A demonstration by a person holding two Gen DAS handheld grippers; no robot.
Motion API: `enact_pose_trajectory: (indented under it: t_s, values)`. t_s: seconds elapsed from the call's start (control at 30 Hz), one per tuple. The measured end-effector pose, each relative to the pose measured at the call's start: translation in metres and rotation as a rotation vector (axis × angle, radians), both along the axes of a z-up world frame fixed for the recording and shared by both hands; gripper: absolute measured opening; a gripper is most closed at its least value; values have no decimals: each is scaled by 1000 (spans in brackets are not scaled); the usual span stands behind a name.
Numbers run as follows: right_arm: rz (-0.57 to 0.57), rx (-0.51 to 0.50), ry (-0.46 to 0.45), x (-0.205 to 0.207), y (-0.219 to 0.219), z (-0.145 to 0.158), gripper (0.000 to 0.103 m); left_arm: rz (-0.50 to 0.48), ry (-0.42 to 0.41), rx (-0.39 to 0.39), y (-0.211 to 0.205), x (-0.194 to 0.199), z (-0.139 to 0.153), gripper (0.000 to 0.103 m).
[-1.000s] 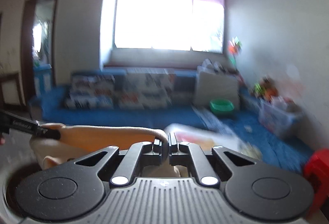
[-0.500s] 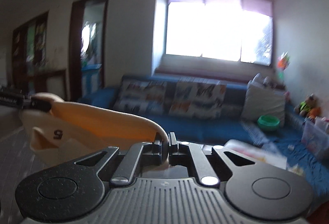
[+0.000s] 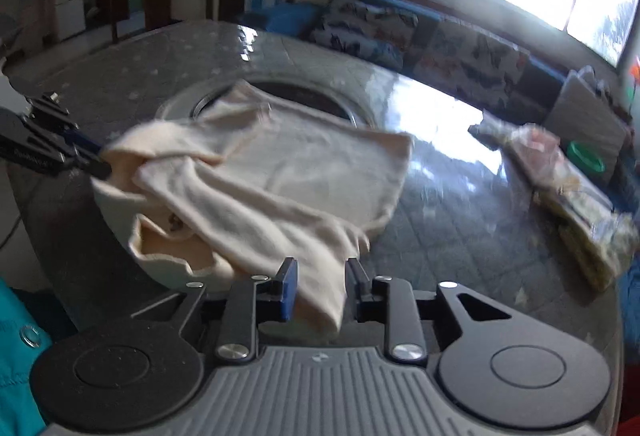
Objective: Fold clothes
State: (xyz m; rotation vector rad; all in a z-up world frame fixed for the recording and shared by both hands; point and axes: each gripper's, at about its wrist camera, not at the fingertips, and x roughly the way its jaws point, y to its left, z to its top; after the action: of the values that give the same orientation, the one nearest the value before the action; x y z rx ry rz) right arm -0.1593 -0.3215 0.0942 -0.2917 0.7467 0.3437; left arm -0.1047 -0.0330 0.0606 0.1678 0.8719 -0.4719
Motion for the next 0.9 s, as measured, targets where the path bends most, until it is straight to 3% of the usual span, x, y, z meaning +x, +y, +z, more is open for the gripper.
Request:
enact_pose_trajectory:
  t_s: [0.13,0.27,0.53,0.6,0.67,0.73,0.9]
  values:
    - [89,56,-23,10,22,4,33,45,-1,-32,16,-2,3,51]
    - [220,86,14,33,72,-27,33,77,-7,-36,22,-6,7,55]
    - [258,102,87,61,100,-62,32,168,-40,-6,53,-19,27,64]
    - [249,103,87,63,100,-65,25,178,-60,13,57,-22,34,67]
    - [225,108,69,63,97,-63,10,181,-82,32,59,-24,42,70]
    - [206,124,49,61,91,-58,5,176,-103,54,60,-24,49,70]
    - [167,145,-23,55,73,-43,3,182,-123,125,65,-25,62,70]
